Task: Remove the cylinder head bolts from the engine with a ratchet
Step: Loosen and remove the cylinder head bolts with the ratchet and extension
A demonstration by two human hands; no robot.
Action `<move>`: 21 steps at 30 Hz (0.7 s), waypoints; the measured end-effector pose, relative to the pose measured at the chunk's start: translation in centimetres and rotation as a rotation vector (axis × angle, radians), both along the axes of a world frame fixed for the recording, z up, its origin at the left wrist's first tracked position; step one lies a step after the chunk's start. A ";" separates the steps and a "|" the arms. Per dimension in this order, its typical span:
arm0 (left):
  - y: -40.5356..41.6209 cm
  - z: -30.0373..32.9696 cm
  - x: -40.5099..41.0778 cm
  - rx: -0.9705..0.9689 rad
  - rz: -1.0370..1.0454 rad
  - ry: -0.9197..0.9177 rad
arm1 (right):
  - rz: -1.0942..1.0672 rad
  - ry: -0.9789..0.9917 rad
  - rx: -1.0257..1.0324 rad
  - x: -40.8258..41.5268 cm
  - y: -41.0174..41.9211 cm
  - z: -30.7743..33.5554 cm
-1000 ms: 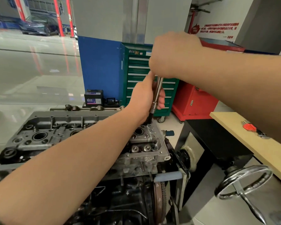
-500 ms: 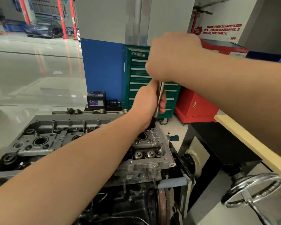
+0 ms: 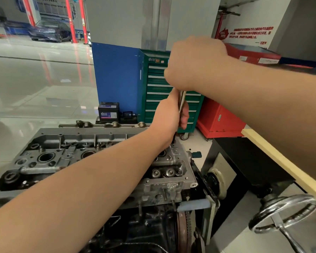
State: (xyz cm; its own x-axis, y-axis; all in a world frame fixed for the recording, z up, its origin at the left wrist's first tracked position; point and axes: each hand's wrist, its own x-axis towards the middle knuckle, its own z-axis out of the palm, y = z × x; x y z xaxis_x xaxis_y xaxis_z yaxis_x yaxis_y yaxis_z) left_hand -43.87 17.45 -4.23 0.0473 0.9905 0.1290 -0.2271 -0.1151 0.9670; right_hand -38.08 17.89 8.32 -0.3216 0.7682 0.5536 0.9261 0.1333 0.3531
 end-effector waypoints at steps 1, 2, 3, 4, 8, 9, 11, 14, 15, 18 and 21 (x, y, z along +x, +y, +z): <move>-0.1 0.1 0.0 -0.020 -0.022 -0.031 | 0.091 -0.011 0.047 0.2 0.0 -0.1; 0.0 0.2 0.1 -0.033 -0.059 -0.060 | 0.244 -0.022 0.069 0.7 0.0 -0.2; 0.0 0.3 0.1 -0.038 -0.093 -0.074 | 0.415 -0.027 0.018 1.5 -0.3 -0.3; 0.0 0.3 0.2 -0.037 -0.118 -0.067 | 0.562 -0.002 -0.072 2.4 -0.6 -0.1; 0.4 0.4 0.6 -0.022 -0.160 0.003 | 0.564 0.095 -0.118 3.9 -0.8 0.0; 0.5 0.3 0.6 -0.026 -0.143 -0.004 | 0.417 0.080 -0.071 2.9 -0.6 -0.1; 0.7 0.0 0.6 -0.016 -0.085 -0.023 | 0.125 0.037 -0.003 0.9 -0.2 -0.1; 0.6 -0.1 0.5 -0.046 -0.051 -0.079 | 0.157 0.000 0.081 0.1 -0.3 -0.3; 0.6 0.0 0.5 -0.057 -0.083 -0.092 | 0.271 0.001 0.085 0.8 -0.2 -0.4; 0.6 0.3 0.7 -0.049 -0.161 -0.036 | 0.676 0.133 -0.080 3.9 0.0 -0.4; 1.0 0.1 0.2 -0.019 -0.230 -0.041 | 0.685 0.213 -0.257 5.4 1.2 0.0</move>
